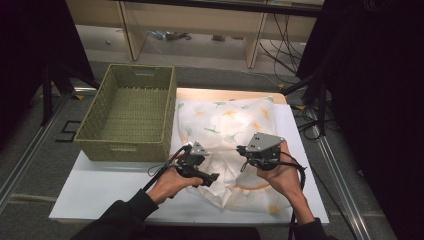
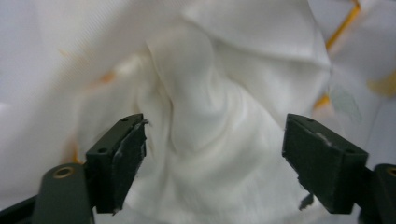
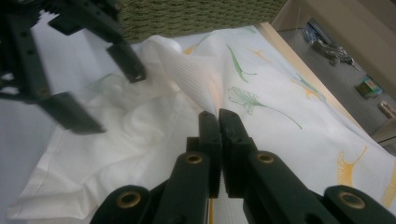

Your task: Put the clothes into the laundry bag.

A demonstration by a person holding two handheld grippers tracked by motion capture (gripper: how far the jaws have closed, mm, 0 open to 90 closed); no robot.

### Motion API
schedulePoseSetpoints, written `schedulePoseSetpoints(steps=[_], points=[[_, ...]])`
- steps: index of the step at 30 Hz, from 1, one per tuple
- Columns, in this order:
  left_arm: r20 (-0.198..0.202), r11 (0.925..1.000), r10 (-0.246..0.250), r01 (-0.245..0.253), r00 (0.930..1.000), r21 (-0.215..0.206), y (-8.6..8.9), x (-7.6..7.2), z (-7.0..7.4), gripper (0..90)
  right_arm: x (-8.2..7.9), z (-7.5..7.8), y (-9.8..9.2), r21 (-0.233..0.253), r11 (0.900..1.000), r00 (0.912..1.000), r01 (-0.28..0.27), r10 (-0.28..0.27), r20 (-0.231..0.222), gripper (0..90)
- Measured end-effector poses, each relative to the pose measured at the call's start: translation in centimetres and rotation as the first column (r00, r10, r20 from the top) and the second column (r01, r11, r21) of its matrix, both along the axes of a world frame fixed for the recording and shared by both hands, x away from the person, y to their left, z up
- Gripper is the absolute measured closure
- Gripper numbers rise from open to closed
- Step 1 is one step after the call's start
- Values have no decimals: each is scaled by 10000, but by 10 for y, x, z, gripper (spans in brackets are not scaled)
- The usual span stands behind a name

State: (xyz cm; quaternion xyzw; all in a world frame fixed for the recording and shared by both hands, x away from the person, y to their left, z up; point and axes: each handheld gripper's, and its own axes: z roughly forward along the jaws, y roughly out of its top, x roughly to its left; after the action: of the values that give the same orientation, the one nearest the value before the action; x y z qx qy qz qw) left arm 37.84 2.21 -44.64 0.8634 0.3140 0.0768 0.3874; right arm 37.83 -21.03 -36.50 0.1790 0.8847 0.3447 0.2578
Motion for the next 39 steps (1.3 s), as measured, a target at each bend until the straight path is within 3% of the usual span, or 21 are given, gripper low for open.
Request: schedulePoseSetpoints(steps=[5, 6, 7, 8, 10, 13, 18, 22, 24, 27, 28, 30, 34, 36, 39], points=[[12, 9973, -248, 247, 9997, 689, -16, 4, -23, 224, 1, -1, 1, -19, 10000, 10000, -6, 6, 2, 895], [-71, 9985, -55, 58, 10000, 548, -20, 8, -26, 281, 1, -2, 1, -3, 10000, 10000, -22, 22, -17, 895], [-123, 9996, 244, -243, 9996, 129, -25, 13, -29, 399, 1, -2, 1, -4, 10000, 10000, -46, 46, -37, 895], [-205, 9995, 217, -222, 9996, -243, -28, 17, -30, 527, 1, -2, 1, -4, 10000, 10000, -46, 46, -59, 896], [-414, 9971, 241, -270, 9989, -714, -34, 22, -29, 683, 0, -2, 0, 20, 10000, 9999, 77, -77, -115, 896], [-34, 9975, 133, -135, 9999, -701, -38, 22, -21, 735, 1, -2, -3, 42, 10000, 10000, -16, 17, -65, 895], [71, 9934, 407, -397, 9991, -1073, -34, 28, -10, 748, 1, -1, -4, 56, 10000, 10000, -29, 29, -6, 895], [280, 9887, 819, -776, 9963, -1285, -31, 41, -2, 748, -1, 0, -2, 90, 10000, 10000, -37, 37, -5, 895], [307, 9804, 1306, -1245, 9910, -1525, -31, 50, -1, 748, -1, 1, -2, 93, 9999, 10000, -50, 50, 8, 895], [1124, 9771, 1957, -1838, 9742, -1075, -31, 63, -11, 731, -1, 0, -2, 99, 9999, 10000, -38, 38, -19, 895], [886, 9757, 2059, -1975, 9746, -946, -29, 66, -15, 704, 0, -1, -2, 74, 10000, 10000, -52, 52, -43, 896], [475, 9839, 1702, -1671, 9843, -631, -25, 67, -18, 612, 0, -4, -2, 21, 10000, 9998, -97, 97, -148, 896], [638, 9939, 1104, -1104, 9918, -37, -14, 54, -10, 404, 1, -6, -2, 17, 9999, 9996, -142, 142, -227, 895], [304, 9957, 918, -921, 9953, 102, -10, 45, -6, 315, 0, -6, -2, 21, 9999, 9997, -99, 99, -241, 895], [-83, 9980, 258, -253, 9996, 587, -8, 32, -6, 240, 0, -5, -2, 20, 10000, 9997, -57, 58, -238, 895]])
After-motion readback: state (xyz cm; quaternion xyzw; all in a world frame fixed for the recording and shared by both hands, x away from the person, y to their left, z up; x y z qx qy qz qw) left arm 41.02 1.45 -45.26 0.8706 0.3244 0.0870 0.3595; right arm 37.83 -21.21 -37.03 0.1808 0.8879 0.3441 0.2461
